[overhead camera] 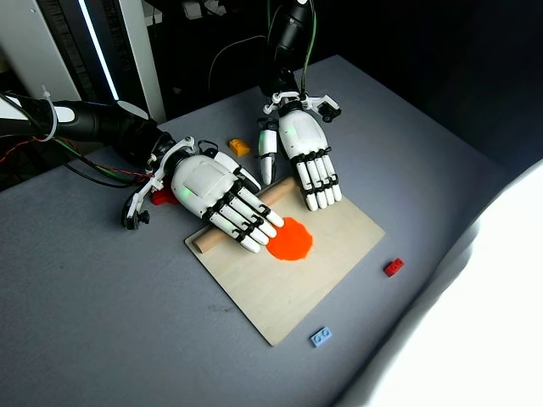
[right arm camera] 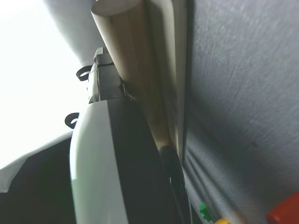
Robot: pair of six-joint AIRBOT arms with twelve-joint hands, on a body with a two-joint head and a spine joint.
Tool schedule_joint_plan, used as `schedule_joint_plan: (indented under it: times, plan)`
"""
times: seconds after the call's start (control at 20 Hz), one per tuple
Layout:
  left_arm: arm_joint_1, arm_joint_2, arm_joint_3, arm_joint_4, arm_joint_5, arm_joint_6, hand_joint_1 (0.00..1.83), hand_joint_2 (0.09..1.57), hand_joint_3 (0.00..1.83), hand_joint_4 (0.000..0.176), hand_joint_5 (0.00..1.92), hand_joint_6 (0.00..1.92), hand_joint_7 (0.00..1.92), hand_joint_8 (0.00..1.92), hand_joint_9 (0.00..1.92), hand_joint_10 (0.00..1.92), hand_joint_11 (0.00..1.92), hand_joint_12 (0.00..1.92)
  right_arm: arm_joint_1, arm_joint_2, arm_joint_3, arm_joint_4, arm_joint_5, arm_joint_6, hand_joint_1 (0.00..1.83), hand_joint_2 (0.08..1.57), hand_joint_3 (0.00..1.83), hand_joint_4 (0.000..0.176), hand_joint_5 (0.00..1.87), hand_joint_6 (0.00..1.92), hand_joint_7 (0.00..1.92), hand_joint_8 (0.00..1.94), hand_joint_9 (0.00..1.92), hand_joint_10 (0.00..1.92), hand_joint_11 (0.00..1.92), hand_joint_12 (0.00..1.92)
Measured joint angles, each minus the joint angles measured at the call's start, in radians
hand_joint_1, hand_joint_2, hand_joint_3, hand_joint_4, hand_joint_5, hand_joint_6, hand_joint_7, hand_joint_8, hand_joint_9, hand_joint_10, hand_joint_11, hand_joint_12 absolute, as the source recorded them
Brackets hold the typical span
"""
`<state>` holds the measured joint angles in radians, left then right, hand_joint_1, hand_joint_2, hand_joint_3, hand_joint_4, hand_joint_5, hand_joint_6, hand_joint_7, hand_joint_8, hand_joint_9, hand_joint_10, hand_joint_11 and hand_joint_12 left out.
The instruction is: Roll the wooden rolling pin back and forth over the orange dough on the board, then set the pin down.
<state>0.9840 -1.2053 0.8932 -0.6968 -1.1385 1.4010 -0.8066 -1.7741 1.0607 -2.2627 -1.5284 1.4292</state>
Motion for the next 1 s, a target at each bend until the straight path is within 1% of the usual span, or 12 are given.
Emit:
schedule_joint_plan:
  times: [0.25, 0.4, 0.55, 0.65, 0.8, 1.0]
  plan:
    - [-0.019, -0.015, 0.019, -0.023, 0.003, -0.001, 0.0, 1.43, 0.0, 0.0, 0.0, 0.0, 0.0, 0.0, 0.0, 0.0, 0.0, 0.0, 0.0, 0.003, 0.024, -0.01, 0.018, -0.016, 0.0, 1.51, 0.0, 0.0, 0.09, 0.01, 0.09, 0.0, 0.04, 0.0, 0.0, 0.0]
    - [-0.034, -0.02, 0.037, -0.019, 0.003, -0.001, 0.0, 1.43, 0.0, 0.0, 0.0, 0.0, 0.0, 0.0, 0.0, 0.0, 0.0, 0.0, 0.006, 0.008, 0.035, -0.008, 0.033, -0.019, 0.0, 1.51, 0.0, 0.0, 0.07, 0.0, 0.07, 0.0, 0.01, 0.0, 0.0, 0.0]
    - [-0.039, -0.032, 0.052, -0.018, 0.016, -0.001, 0.0, 1.42, 0.0, 0.0, 0.0, 0.0, 0.0, 0.0, 0.0, 0.0, 0.0, 0.0, 0.006, 0.01, 0.048, -0.009, 0.041, -0.016, 0.0, 1.51, 0.0, 0.0, 0.06, 0.0, 0.05, 0.0, 0.0, 0.0, 0.0, 0.0]
    - [-0.046, -0.035, 0.061, -0.02, 0.024, 0.0, 0.0, 1.43, 0.0, 0.0, 0.0, 0.0, 0.0, 0.0, 0.0, 0.0, 0.0, 0.0, 0.01, 0.011, 0.056, -0.01, 0.048, -0.015, 0.0, 1.51, 0.0, 0.0, 0.1, 0.02, 0.08, 0.01, 0.03, 0.01, 0.0, 0.0]
    - [-0.048, -0.04, 0.07, -0.022, 0.026, 0.005, 0.0, 1.43, 0.0, 0.0, 0.0, 0.0, 0.0, 0.0, 0.0, 0.0, 0.0, 0.0, 0.015, 0.015, 0.066, -0.008, 0.061, -0.014, 0.0, 1.51, 0.0, 0.0, 0.09, 0.01, 0.08, 0.01, 0.03, 0.01, 0.0, 0.0]
    - [-0.052, -0.045, 0.078, -0.045, 0.03, 0.013, 0.0, 1.43, 0.0, 0.0, 0.0, 0.0, 0.0, 0.0, 0.0, 0.0, 0.0, 0.0, 0.026, 0.028, 0.083, -0.008, 0.094, 0.0, 0.0, 1.51, 0.0, 0.0, 0.07, 0.0, 0.07, 0.0, 0.02, 0.0, 0.0, 0.0]
